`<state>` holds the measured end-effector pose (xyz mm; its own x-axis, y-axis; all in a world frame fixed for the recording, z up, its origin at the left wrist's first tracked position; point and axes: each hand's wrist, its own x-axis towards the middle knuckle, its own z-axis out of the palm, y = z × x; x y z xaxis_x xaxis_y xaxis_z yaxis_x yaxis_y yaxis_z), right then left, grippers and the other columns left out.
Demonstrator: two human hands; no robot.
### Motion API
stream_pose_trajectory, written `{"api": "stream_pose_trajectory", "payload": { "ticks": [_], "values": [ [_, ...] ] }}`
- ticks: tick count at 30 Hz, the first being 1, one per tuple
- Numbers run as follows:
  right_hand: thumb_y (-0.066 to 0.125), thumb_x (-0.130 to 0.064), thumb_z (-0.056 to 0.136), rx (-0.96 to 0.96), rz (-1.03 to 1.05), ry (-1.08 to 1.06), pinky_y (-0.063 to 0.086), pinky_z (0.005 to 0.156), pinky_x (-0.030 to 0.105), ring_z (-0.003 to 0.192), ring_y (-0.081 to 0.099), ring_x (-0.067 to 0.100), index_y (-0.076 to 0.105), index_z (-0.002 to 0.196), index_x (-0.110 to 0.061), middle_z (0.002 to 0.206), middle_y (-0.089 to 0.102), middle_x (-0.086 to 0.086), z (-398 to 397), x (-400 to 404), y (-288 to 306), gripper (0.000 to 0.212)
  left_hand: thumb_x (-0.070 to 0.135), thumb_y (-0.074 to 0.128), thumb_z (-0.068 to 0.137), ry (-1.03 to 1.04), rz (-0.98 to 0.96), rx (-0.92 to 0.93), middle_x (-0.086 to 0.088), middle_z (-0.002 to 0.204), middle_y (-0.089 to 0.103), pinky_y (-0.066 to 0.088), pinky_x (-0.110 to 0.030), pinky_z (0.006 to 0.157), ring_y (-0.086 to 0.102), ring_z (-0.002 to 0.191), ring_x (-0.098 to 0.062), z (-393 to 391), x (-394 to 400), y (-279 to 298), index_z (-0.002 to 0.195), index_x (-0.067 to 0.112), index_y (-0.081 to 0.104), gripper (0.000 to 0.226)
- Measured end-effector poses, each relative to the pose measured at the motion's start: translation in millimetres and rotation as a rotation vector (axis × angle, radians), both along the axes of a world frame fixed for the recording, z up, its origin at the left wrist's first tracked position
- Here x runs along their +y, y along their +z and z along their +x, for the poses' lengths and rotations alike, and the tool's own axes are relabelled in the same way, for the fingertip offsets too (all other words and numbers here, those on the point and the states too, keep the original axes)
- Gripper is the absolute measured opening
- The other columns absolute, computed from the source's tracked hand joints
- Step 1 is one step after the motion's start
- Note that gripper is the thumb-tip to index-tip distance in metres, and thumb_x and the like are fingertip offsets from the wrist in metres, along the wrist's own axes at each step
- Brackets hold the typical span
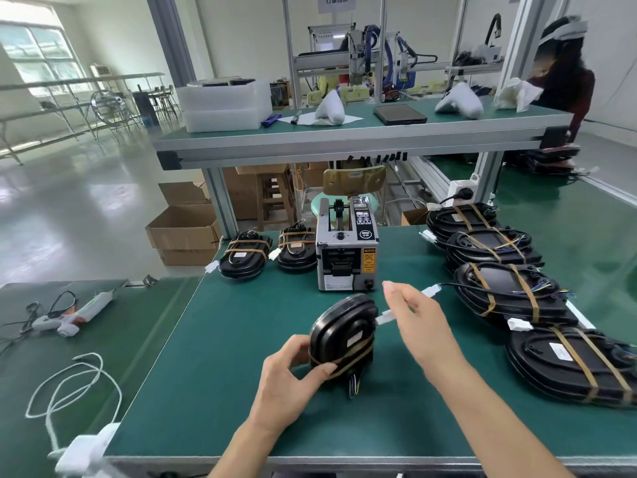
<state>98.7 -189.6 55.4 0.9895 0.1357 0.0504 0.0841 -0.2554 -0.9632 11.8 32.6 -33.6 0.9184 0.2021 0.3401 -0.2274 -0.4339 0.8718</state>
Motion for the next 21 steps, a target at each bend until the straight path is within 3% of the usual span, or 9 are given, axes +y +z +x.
{"api": "stream_pose_trajectory", "payload": {
  "ticks": [2, 4, 6, 8, 11, 13, 15, 17, 21],
  "values": [
    [0.053, -0.07, 0.093, 0.081, 0.069, 0.05, 0.045, 0.101, 0.026, 0.11, 0.063, -0.009, 0.075, 0.105, -0.037, 0.111, 0.073, -0.024, 1.4, 1.2, -7.4, 0.041, 0.042, 0.082, 0.083, 0.047, -0.034, 0.023, 0.007, 0.102, 0.079, 0.059, -0.041, 0.096, 0.075, 0.1, -0.021, -3.4, -7.1, 0.2, 0.106, 0.036, 0.07, 0.027],
    [0.054, -0.076, 0.086, 0.115, 0.119, 0.134, 0.046, 0.092, 0.028, 0.107, 0.07, 0.006, 0.073, 0.108, -0.026, 0.106, 0.076, -0.01, -1.9, 6.8, -12.8, 0.059, 0.045, 0.082, 0.081, 0.087, -0.07, 0.03, 0.008, 0.1, 0.08, 0.06, -0.039, 0.095, 0.076, 0.099, -0.019, -6.9, -16.4, 0.8, 0.104, 0.037, 0.07, 0.027],
    [0.06, -0.074, 0.085, 0.074, 0.144, 0.178, 0.049, 0.096, 0.032, 0.107, 0.071, 0.015, 0.072, 0.102, -0.02, 0.105, 0.077, -0.003, -4.8, 12.6, -14.7, 0.058, 0.046, 0.083, 0.079, 0.114, -0.068, 0.026, 0.009, 0.098, 0.08, 0.06, -0.032, 0.093, 0.076, 0.098, -0.015, -10.1, -25.2, 1.1, 0.103, 0.038, 0.069, 0.029],
    [0.064, -0.076, 0.08, 0.069, 0.167, 0.145, 0.049, 0.091, 0.032, 0.101, 0.07, 0.012, 0.072, 0.096, -0.025, 0.1, 0.077, -0.004, -5.2, 17.1, -12.2, 0.054, 0.046, 0.085, 0.078, 0.123, -0.053, 0.034, 0.012, 0.1, 0.08, 0.057, -0.024, 0.091, 0.076, 0.098, -0.011, -13.6, -30.8, 3.5, 0.106, 0.04, 0.067, 0.034],
    [0.066, -0.08, 0.071, 0.122, 0.164, 0.092, 0.047, 0.083, 0.029, 0.094, 0.071, 0.005, 0.071, 0.09, -0.033, 0.094, 0.077, -0.01, -3.8, 23.1, -6.2, 0.051, 0.054, 0.08, 0.078, 0.157, 0.021, 0.07, 0.025, 0.119, 0.073, 0.045, -0.008, 0.099, 0.064, 0.121, 0.004, -16.7, -32.7, 20.3, 0.131, 0.048, 0.055, 0.06],
    [0.065, -0.081, 0.069, 0.144, 0.15, 0.096, 0.048, 0.082, 0.029, 0.093, 0.071, 0.004, 0.072, 0.091, -0.033, 0.094, 0.078, -0.011, -4.3, 28.2, -3.0, 0.053, 0.061, 0.075, 0.077, 0.155, 0.03, 0.076, 0.029, 0.138, 0.06, 0.036, -0.01, 0.108, 0.051, 0.134, 0.01, -15.6, -32.1, 37.9, 0.151, 0.044, 0.044, 0.081],
    [0.064, -0.081, 0.068, 0.147, 0.138, 0.087, 0.049, 0.081, 0.029, 0.091, 0.07, 0.001, 0.072, 0.093, -0.033, 0.093, 0.077, -0.014, -4.9, 31.8, -1.5, 0.055, 0.065, 0.073, 0.077, 0.113, 0.008, 0.076, 0.028, 0.142, 0.057, 0.038, -0.012, 0.109, 0.053, 0.133, 0.01, -11.2, -32.7, 58.7, 0.155, 0.041, 0.042, 0.087],
    [0.064, -0.081, 0.068, 0.155, 0.143, 0.083, 0.051, 0.082, 0.03, 0.089, 0.07, 0.0, 0.072, 0.093, -0.033, 0.093, 0.077, -0.015, -5.5, 33.6, 0.1, 0.055, 0.068, 0.071, 0.076, 0.094, 0.058, 0.094, 0.029, 0.13, 0.065, 0.044, -0.009, 0.102, 0.06, 0.121, 0.01, -4.5, -34.0, 79.5, 0.147, 0.044, 0.051, 0.078],
    [0.065, -0.077, 0.069, 0.161, 0.171, 0.094, 0.051, 0.081, 0.029, 0.091, 0.071, 0.002, 0.072, 0.093, -0.032, 0.094, 0.077, -0.014, -7.6, 36.0, 3.7, 0.052, 0.062, 0.066, 0.08, 0.062, 0.165, 0.151, 0.032, 0.104, 0.073, 0.057, -0.024, 0.092, 0.068, 0.1, 0.008, 9.5, -33.4, 99.7, 0.119, 0.049, 0.065, 0.042]
  ]
}}
